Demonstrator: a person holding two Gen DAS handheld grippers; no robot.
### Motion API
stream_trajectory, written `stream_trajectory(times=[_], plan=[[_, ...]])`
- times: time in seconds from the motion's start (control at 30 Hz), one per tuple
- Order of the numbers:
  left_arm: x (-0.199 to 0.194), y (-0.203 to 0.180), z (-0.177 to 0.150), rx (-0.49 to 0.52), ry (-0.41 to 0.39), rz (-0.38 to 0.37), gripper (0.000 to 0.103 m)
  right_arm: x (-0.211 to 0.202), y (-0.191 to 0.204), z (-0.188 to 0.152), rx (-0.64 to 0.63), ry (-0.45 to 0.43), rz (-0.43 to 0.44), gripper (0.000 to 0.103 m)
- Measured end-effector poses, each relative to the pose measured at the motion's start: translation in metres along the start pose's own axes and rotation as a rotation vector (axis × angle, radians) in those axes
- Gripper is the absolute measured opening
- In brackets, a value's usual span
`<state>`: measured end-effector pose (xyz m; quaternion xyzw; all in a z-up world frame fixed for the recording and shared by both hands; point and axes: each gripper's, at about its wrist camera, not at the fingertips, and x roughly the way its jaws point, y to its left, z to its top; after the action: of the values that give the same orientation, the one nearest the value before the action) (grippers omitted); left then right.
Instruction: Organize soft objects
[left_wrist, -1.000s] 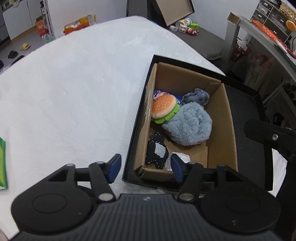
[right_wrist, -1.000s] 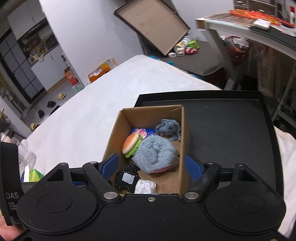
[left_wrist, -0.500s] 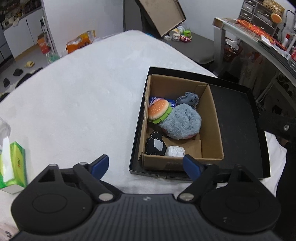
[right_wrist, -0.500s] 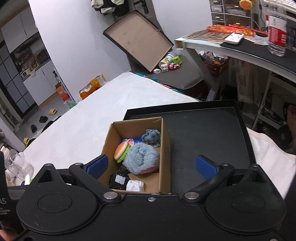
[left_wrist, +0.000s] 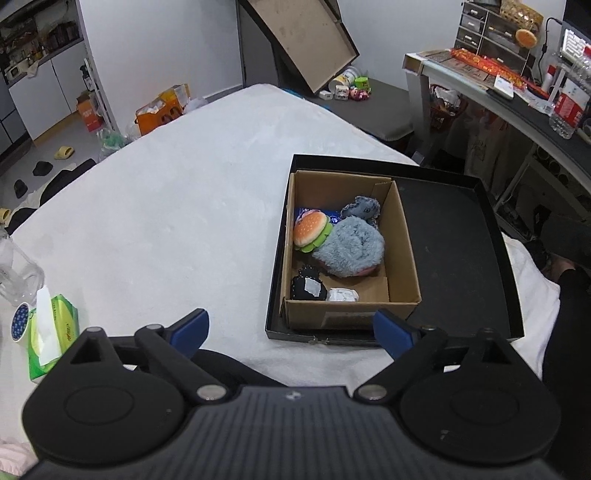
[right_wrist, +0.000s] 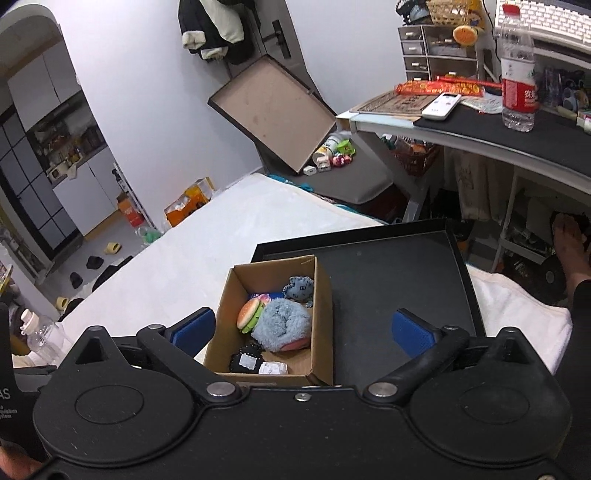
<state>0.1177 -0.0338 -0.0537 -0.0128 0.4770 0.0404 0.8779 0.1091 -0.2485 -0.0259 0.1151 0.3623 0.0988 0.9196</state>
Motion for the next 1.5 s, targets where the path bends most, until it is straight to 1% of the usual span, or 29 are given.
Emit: stream_trajectory(times=[0.37,0.53,0.73,0.97,1.23,1.4,1.5], plan=[[-0.037,0.000,-0.012,0.003,-0.032,-0.005,0.096,-0.028,0.004,-0.008,-0.023,0.019,0.012,0.103],[-0.051,-0.004,-0.021,0.023,-0.050,-0.009,0.102,-0.043,0.005,-0.011,-0.020,0.004,0.011,0.103],[-0.072,-0.001,-0.030,0.025,-0.078,-0.016,0.102,-0.060,0.007,-0.015,-0.026,-0.012,0.012,0.103],[-0.088,0.000,-0.042,0.038,-0.091,-0.029,0.102,-0.068,0.005,-0.026,-0.026,0.014,-0.008,0.103],[-0.106,0.001,-0.054,0.049,-0.124,-0.045,0.102,-0.087,0.007,-0.036,-0.042,-0.009,-0.018,0.103],[-0.119,0.001,-0.059,0.057,-0.154,-0.056,0.102,-0.097,0.011,-0.041,-0.064,-0.028,-0.042,0.103],[-0.125,0.003,-0.062,0.048,-0.164,-0.066,0.102,-0.103,0.013,-0.044,-0.067,-0.034,-0.035,0.103]])
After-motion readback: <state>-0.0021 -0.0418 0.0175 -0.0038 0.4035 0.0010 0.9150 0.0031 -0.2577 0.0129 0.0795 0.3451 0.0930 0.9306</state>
